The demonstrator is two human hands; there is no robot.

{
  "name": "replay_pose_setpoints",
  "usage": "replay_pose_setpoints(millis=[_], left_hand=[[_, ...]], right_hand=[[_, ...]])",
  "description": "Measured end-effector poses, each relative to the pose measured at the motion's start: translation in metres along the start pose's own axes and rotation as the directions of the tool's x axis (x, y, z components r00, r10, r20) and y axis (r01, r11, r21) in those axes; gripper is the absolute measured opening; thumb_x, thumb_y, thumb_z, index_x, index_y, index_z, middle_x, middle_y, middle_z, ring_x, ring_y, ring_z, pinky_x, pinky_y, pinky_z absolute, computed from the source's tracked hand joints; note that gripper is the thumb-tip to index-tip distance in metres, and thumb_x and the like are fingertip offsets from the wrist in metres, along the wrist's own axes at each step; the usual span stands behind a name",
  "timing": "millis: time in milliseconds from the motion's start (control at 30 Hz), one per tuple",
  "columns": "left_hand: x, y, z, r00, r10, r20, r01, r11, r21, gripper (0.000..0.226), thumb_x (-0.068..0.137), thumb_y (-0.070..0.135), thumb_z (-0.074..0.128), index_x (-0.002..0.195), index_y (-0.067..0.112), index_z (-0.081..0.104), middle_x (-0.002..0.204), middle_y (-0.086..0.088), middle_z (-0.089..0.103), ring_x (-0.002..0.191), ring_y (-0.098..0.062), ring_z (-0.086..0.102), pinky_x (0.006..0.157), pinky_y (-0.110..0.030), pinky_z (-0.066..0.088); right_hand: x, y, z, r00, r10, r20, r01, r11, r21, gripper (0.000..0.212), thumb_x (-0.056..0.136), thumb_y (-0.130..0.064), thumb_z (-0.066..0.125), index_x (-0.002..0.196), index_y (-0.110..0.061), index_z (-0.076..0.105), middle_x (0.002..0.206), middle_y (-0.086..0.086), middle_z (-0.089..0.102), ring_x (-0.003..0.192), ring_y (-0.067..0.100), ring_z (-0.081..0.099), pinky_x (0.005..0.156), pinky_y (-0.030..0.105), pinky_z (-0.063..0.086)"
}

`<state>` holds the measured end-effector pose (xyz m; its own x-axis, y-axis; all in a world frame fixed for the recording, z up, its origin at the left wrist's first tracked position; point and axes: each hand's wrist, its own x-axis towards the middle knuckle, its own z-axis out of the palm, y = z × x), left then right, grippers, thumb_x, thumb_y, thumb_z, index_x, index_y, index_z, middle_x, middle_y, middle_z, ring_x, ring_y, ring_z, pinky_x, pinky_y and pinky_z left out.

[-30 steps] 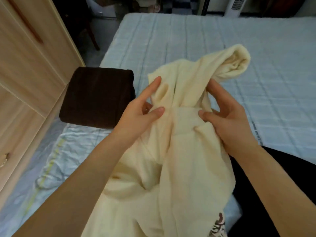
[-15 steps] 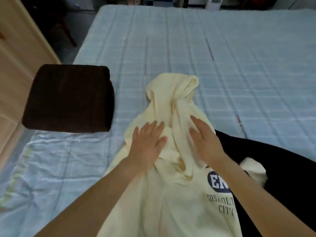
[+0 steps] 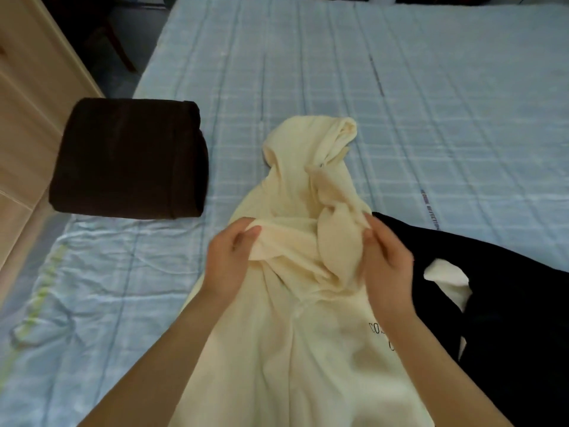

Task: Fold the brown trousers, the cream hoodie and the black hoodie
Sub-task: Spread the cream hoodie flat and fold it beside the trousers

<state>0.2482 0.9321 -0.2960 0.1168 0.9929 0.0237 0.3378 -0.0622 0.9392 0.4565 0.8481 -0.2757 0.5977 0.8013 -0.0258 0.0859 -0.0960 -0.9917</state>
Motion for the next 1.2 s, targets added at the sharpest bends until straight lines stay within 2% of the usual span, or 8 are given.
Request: replay_pose_setpoints(millis=[200,333,433,533,700,833,1000,1200], left_hand=[[-0.02,-0.004,-0.067,0.958,-0.17,-0.229,0.145,0.982,-0.124,0.016,0.1,0.017,0.055,0.105,0.023,0.069,0.092,0.019,0.068,0.086,0.012,0.061,0.074,-0.005,0.045],[-0.05,-0.009,-0.075,0.945,-0.322,-0.056,0.314,0.942,-0.12,0.03,0.098,0.027,0.058,0.123,0.044,0.057,0.133,0.015,0.054,0.114,0.007,0.051,0.085,-0.002,0.037],[-0.069,-0.005,-0.071,0.976,-0.198,0.091,0.192,0.979,0.065,0.043,0.086,0.056,0.063,0.124,0.063,0.044,0.145,0.027,0.037,0.127,0.024,0.026,0.103,-0.002,0.021],[-0.071,-0.003,-0.059,0.96,-0.089,0.266,0.079,0.996,0.048,0.07,0.082,0.052,0.069,0.144,0.047,0.039,0.134,0.035,0.043,0.121,0.024,0.037,0.099,-0.001,0.03],[-0.066,-0.011,-0.066,1.0,-0.017,0.011,0.017,1.0,-0.005,0.043,0.09,-0.007,0.061,0.12,0.022,0.068,0.117,0.01,0.069,0.11,-0.002,0.063,0.094,-0.011,0.046],[-0.072,-0.021,-0.101,0.991,-0.116,-0.065,0.105,0.983,-0.149,0.043,0.092,-0.011,0.054,0.115,0.021,0.07,0.114,0.008,0.071,0.108,-0.004,0.065,0.094,-0.019,0.05],[-0.08,-0.029,-0.171,0.972,-0.08,-0.222,0.043,0.985,-0.167,0.048,0.093,-0.005,0.057,0.117,0.035,0.067,0.117,0.021,0.069,0.114,0.003,0.061,0.092,-0.013,0.049],[-0.073,-0.069,-0.242,0.891,-0.174,-0.419,0.17,0.984,-0.047,0.04,0.094,0.003,0.06,0.126,0.026,0.065,0.124,0.009,0.067,0.117,-0.011,0.062,0.095,-0.025,0.051]], right_hand=[[-0.032,-0.03,0.04,0.982,0.068,0.177,-0.075,0.997,0.034,0.034,0.104,-0.011,0.05,0.134,-0.02,0.063,0.131,-0.005,0.067,0.124,0.007,0.059,0.11,0.037,0.045],[-0.066,-0.014,0.072,0.917,0.133,0.375,-0.058,0.977,-0.204,0.039,0.103,-0.01,0.048,0.138,-0.022,0.058,0.133,-0.013,0.062,0.128,0.003,0.054,0.109,0.019,0.039],[-0.081,-0.008,0.073,0.841,0.115,0.529,-0.126,0.992,-0.014,0.043,0.099,-0.012,0.046,0.135,-0.03,0.06,0.133,-0.017,0.063,0.125,-0.003,0.054,0.1,0.012,0.045],[-0.079,-0.009,0.064,0.811,0.106,0.575,-0.289,0.928,0.236,0.04,0.096,-0.015,0.043,0.128,-0.023,0.066,0.131,0.002,0.067,0.125,0.014,0.06,0.102,0.03,0.05],[-0.085,0.004,0.053,0.975,0.031,0.222,0.011,0.983,-0.183,0.045,0.097,-0.001,0.054,0.129,-0.033,0.061,0.133,-0.015,0.056,0.127,0.002,0.05,0.112,0.039,0.041],[-0.103,0.01,0.079,0.839,-0.029,0.543,0.268,0.891,-0.367,0.064,0.093,-0.033,0.068,0.145,-0.053,0.038,0.162,-0.019,0.018,0.146,-0.009,0.017,0.108,0.019,0.03],[-0.127,-0.002,0.141,0.705,-0.14,0.695,0.504,0.788,-0.352,0.065,0.098,-0.039,0.056,0.154,-0.047,0.024,0.164,-0.023,0.01,0.15,-0.004,0.009,0.121,0.054,0.02],[-0.143,-0.015,0.219,0.487,-0.022,0.873,0.609,0.725,-0.322,0.069,0.1,-0.033,0.049,0.157,-0.044,0.013,0.166,-0.014,0.013,0.15,0.003,0.017,0.122,0.042,0.013]])
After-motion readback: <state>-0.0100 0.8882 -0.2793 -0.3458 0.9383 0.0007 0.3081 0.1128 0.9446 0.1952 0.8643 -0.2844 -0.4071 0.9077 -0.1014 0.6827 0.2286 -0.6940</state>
